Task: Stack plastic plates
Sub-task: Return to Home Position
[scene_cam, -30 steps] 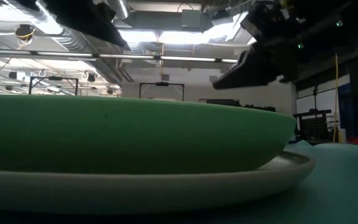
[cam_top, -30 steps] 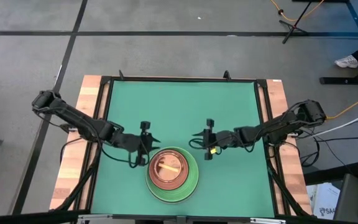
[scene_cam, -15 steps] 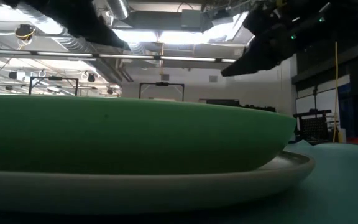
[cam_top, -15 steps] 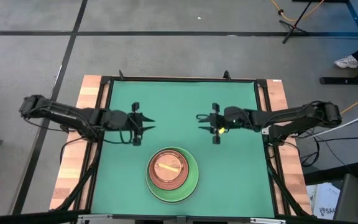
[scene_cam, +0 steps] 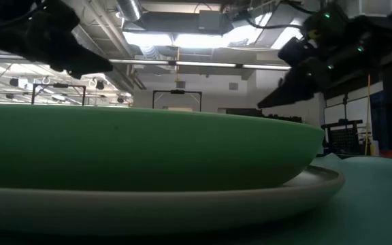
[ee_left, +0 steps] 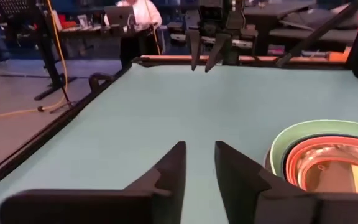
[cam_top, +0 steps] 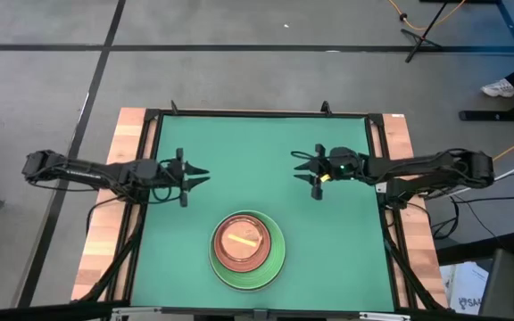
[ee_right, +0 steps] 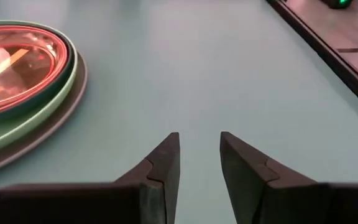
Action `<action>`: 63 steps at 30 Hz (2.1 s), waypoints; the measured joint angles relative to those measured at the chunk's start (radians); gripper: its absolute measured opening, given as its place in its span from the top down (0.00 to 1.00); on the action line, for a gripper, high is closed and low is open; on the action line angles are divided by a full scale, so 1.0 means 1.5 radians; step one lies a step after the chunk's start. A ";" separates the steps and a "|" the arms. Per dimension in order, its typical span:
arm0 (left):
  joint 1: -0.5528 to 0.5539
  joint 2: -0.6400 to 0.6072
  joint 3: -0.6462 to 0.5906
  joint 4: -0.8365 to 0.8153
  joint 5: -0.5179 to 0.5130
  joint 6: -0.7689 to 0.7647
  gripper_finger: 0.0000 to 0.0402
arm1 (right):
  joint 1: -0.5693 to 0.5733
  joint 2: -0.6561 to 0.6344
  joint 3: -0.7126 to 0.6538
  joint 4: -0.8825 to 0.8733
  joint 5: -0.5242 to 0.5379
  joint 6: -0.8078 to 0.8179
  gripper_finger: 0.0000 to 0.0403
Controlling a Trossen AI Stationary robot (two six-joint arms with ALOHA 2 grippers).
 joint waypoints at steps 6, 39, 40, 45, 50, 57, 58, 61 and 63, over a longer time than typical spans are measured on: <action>0.000 -0.104 -0.036 -0.001 0.010 0.001 0.97 | 0.001 -0.095 -0.085 0.038 0.000 0.017 0.79; 0.000 -0.316 -0.115 -0.039 0.032 -0.028 0.97 | 0.001 -0.761 -0.272 -0.184 0.047 0.121 0.96; 0.000 -0.321 -0.115 -0.039 0.029 -0.028 0.97 | 0.001 -0.761 -0.272 -0.184 0.048 0.125 0.96; 0.000 -0.331 -0.115 -0.039 0.011 -0.039 0.97 | 0.001 -0.759 -0.272 -0.185 0.049 0.118 0.96; 0.000 -0.326 -0.115 -0.053 0.017 -0.130 0.97 | 0.001 -0.759 -0.272 -0.185 0.048 0.117 0.96; 0.000 -0.326 -0.115 -0.052 0.016 -0.124 0.97 | 0.001 -0.759 -0.272 -0.186 0.048 0.116 0.96; 0.000 -0.326 -0.115 -0.052 0.016 -0.124 0.97 | 0.001 -0.759 -0.272 -0.186 0.048 0.116 0.96; 0.000 -0.326 -0.115 -0.052 0.016 -0.124 0.97 | 0.001 -0.759 -0.272 -0.186 0.048 0.116 0.96; 0.000 -0.326 -0.115 -0.052 0.016 -0.124 0.97 | 0.001 -0.759 -0.272 -0.186 0.048 0.116 0.96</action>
